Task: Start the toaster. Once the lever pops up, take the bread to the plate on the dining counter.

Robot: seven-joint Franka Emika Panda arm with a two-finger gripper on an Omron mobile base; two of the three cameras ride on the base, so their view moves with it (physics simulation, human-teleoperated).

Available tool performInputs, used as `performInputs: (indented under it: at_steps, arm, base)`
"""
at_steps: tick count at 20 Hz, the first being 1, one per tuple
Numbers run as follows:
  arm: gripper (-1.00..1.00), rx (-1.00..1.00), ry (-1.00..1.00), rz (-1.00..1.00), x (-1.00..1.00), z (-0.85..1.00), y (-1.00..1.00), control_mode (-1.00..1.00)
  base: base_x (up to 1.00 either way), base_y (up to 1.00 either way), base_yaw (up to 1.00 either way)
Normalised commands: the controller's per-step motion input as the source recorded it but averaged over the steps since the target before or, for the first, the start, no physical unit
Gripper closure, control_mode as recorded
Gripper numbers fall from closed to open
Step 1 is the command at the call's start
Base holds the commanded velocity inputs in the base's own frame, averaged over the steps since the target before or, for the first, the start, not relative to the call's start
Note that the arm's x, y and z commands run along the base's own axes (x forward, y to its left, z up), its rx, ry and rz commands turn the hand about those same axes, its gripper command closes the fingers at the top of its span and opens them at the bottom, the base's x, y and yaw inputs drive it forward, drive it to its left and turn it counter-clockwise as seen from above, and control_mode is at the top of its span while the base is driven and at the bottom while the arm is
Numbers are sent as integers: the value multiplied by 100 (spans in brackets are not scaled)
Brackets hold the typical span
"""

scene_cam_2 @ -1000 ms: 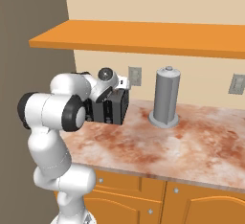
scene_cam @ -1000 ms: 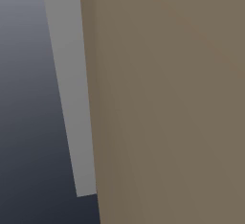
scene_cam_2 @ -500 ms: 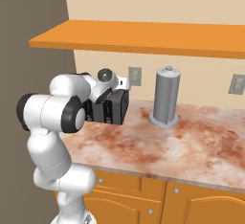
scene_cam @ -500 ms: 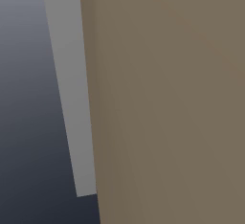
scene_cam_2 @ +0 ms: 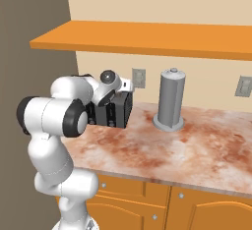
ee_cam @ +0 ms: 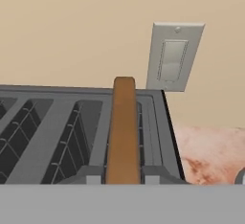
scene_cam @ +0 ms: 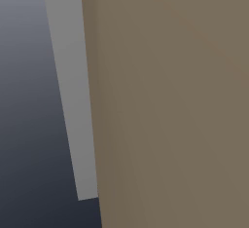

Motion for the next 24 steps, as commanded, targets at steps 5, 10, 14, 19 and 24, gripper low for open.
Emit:
performInputs:
  at_steps: [5, 10, 14, 19, 24]
  arm:
    - [100, 0, -12, 0, 0, 7, 0, -100]
    - [100, 0, -21, 0, -4, 16, 0, -100]
    - [100, 0, -16, 0, -20, 28, -2, -100]
    - [100, 0, -10, 0, -31, 29, -3, -100]
    - [100, 0, -2, 0, -35, 39, -2, -100]
  base:
    - [0, 0, 0]
    - [0, 0, 0]
    - [0, 0, 0]
    - [0, 0, 0]
    - [0, 0, 0]
